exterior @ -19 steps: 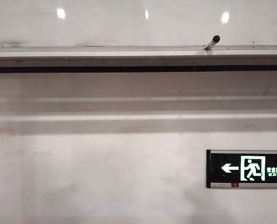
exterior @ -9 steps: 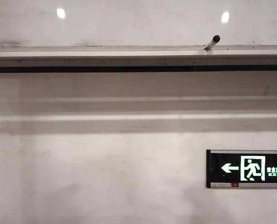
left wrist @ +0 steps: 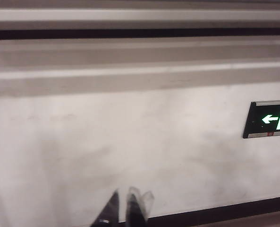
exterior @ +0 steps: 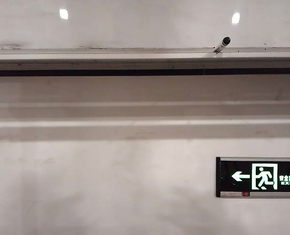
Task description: Wipe the whiteboard clean using the black magnetic whiteboard eraser attached to the whiteboard.
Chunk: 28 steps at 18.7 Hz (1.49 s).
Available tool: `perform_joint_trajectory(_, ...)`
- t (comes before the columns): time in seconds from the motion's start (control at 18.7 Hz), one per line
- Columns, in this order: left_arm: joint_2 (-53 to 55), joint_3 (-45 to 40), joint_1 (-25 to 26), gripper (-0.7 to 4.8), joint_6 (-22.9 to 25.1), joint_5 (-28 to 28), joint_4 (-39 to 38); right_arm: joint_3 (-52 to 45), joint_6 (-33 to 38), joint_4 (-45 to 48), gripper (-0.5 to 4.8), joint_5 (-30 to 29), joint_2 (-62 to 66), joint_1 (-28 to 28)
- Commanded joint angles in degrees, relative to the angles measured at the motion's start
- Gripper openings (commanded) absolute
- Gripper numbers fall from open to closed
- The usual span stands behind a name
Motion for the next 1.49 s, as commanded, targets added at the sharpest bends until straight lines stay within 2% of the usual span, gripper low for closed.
perform_joint_trajectory(0.05,-0.04,0.04,0.0,0.27,0.09,0.02,0.72,-2.16,0.24,3.98,0.22,0.13,-1.14,-0.39)
perform_joint_trajectory(0.16,-0.04,0.04,0.0,0.27,0.09,0.02,0.72,-5.18,0.24,9.09,0.22,0.02,-3.8,-3.13)
perform_joint_trajectory(0.32,-0.04,0.04,0.0,0.27,0.09,0.02,0.72,-10.93,0.24,24.57,0.22,-0.09,-9.05,-9.11)
perform_joint_trajectory(0.43,-0.04,0.04,0.0,0.28,0.09,0.02,0.72,-13.07,0.24,29.4,0.22,0.09,-12.74,-13.35)
perform_joint_trajectory(0.53,-0.04,0.04,0.0,0.28,0.09,0.02,0.72,-14.71,0.28,29.7,0.22,0.09,-16.68,-16.28)
perform_joint_trajectory(0.69,-0.04,0.04,0.0,0.27,0.09,0.2,0.72,-14.75,0.46,24.76,0.22,0.09,-23.26,-19.47)
perform_joint_trajectory(0.85,-0.04,0.04,0.0,0.27,0.09,0.22,0.66,-14.75,0.46,23.08,0.22,-0.15,-24.2,-21.79)
perform_joint_trajectory(1.49,-0.02,0.04,0.0,0.27,0.09,0.31,0.72,-14.73,0.46,23.54,0.22,-0.09,-24.2,-22.18)
